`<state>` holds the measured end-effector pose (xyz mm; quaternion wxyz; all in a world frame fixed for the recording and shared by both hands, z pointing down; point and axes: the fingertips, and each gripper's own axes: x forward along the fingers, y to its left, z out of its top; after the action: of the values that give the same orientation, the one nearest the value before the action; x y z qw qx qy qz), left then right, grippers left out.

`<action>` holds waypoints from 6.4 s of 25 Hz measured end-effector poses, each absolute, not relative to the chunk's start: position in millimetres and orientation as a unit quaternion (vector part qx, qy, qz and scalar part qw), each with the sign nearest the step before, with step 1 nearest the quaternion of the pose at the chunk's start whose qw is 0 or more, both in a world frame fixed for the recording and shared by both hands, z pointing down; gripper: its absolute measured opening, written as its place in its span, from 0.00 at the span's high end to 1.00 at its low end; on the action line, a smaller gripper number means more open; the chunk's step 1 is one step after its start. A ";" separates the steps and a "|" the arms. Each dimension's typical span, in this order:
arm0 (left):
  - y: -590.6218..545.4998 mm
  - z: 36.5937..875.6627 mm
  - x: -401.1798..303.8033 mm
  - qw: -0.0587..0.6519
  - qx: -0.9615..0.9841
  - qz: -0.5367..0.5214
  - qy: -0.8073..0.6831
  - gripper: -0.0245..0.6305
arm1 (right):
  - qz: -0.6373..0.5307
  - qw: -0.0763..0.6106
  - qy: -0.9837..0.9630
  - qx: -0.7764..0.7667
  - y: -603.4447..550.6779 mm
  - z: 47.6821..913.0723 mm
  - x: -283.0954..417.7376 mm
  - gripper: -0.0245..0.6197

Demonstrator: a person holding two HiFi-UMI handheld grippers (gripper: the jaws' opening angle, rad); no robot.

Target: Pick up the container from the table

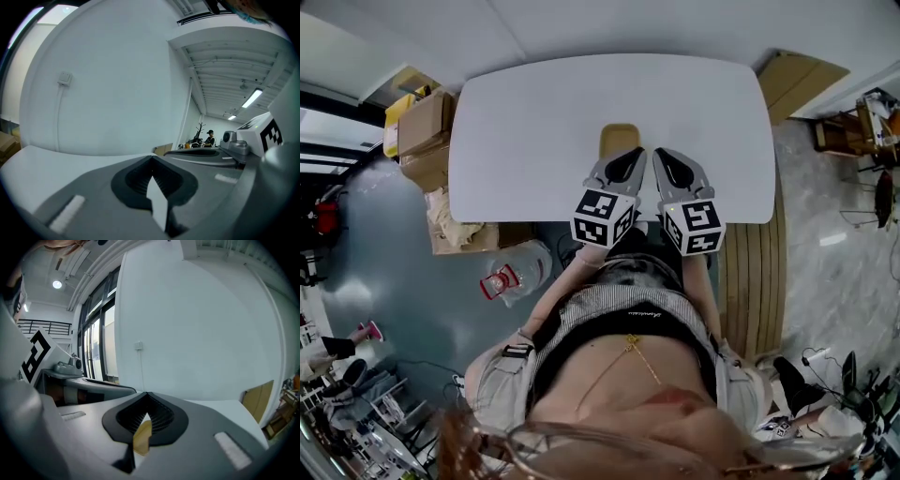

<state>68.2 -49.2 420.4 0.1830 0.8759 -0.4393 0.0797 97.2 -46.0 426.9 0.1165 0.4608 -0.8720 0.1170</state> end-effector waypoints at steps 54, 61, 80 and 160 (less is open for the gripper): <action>-110.8 449.9 -72.7 0.231 0.893 0.074 -0.379 0.96 | 0.134 0.150 -0.816 0.541 -101.9 451.1 -18.5 0.92; -117.0 447.7 -61.8 0.225 0.891 0.078 -0.386 0.96 | 0.131 0.156 -0.820 0.536 -110.3 450.7 -2.0 0.92; -131.7 439.2 -16.5 0.212 0.859 0.078 -0.459 0.96 | 0.116 0.161 -0.852 0.485 -138.0 442.1 59.5 0.92; -120.9 593.1 -26.6 0.292 0.813 0.199 -0.463 0.96 | 0.243 0.296 -0.799 0.464 -118.6 620.7 68.1 0.92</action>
<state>-26.6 -120.9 593.1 0.2917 0.8131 -0.4627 0.1994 68.1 -118.6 620.7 0.2962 0.4640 -0.7986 0.2433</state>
